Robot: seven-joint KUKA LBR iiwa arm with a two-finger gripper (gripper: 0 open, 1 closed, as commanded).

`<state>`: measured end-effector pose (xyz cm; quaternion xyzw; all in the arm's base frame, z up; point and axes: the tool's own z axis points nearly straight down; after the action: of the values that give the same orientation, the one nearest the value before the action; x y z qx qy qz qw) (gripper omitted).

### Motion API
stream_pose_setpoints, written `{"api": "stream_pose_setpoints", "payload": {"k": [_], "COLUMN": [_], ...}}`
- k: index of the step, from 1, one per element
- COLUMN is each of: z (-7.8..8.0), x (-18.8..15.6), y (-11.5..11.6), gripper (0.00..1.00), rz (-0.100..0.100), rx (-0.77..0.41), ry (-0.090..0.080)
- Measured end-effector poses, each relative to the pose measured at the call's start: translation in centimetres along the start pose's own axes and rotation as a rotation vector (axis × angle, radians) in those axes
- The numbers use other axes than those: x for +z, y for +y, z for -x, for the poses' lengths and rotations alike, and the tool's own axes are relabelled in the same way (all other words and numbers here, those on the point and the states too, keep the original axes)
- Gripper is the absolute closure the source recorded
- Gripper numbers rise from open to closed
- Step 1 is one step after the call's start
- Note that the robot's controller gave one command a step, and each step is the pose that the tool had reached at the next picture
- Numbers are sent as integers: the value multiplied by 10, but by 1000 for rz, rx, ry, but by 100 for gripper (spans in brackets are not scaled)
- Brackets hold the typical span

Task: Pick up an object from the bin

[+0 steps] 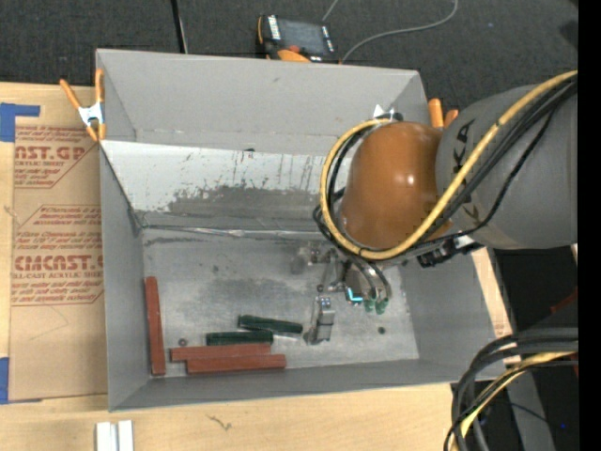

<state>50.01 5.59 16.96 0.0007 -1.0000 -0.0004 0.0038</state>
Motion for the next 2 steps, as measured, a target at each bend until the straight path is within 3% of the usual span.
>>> {"api": "stream_pose_setpoints", "payload": {"k": [1,2], "z": [17,18], "x": [104,99], "y": [22,22], "gripper": [0,100], "rz": [-1,0], "rx": [-103,-101], "ry": [-4,-9]}}
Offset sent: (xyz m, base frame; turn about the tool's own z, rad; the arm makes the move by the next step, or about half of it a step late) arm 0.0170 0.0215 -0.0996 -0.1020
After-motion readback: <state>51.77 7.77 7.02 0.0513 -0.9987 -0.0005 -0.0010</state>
